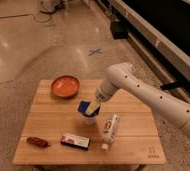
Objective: Place the white sponge in the ceramic cup
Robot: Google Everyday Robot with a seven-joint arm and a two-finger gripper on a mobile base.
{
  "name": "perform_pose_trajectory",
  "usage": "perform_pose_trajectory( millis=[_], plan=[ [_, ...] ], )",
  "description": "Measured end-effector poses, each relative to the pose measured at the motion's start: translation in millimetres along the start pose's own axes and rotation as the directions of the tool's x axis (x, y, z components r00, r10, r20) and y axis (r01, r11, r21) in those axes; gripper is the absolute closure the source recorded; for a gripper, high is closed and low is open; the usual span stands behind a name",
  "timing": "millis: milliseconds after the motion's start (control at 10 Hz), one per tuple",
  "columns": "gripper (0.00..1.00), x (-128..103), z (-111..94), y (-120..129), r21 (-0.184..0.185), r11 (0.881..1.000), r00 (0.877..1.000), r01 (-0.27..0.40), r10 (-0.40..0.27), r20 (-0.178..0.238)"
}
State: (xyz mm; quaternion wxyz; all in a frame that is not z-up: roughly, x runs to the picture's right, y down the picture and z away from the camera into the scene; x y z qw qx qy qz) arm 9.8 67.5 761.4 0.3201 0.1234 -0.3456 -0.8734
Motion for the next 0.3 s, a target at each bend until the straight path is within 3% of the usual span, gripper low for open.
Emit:
perform_pose_trajectory(
  millis=[300],
  plan=[
    [0.20,0.2,0.5,-0.4,0.000,1.000,1.000,0.002,-0.002,0.001]
  ],
)
